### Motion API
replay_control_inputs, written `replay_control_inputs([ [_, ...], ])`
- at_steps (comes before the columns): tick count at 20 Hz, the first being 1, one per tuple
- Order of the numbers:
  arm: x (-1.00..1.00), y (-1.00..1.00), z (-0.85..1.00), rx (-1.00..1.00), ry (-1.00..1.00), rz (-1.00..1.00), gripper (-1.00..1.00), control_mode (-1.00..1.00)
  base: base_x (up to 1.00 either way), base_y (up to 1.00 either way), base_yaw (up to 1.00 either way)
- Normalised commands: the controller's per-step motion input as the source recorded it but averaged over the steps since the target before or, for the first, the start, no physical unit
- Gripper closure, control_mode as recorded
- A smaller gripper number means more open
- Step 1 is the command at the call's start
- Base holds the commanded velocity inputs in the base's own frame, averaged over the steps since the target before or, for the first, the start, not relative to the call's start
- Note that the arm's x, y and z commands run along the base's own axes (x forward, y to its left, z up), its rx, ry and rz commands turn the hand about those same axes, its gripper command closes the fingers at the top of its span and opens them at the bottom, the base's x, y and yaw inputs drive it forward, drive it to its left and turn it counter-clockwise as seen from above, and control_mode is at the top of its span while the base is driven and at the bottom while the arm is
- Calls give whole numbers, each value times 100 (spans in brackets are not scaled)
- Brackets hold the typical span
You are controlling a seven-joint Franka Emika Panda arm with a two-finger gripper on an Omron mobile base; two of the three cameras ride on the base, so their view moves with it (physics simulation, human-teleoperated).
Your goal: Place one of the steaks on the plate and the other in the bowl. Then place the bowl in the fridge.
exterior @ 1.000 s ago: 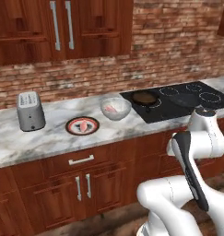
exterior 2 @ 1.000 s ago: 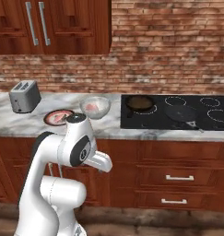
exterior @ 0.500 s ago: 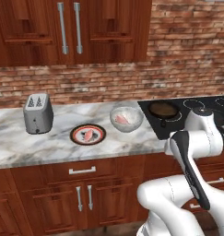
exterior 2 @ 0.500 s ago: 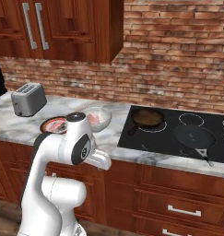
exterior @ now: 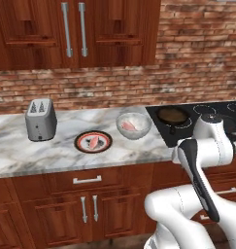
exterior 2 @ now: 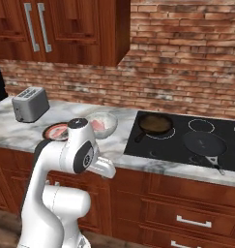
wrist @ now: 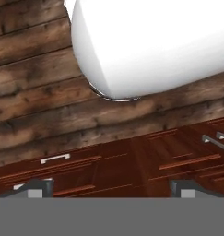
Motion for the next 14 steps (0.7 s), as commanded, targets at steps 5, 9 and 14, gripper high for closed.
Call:
replay_control_inputs([
  [5,-30,6,60,0,10,5,-100,-100,0,0,0],
  [9,-62,21,76,-1,21,23,-100,-100,0,0,0],
  [14,-58,34,29,-1,33,27,-100,-100,0,0,0],
])
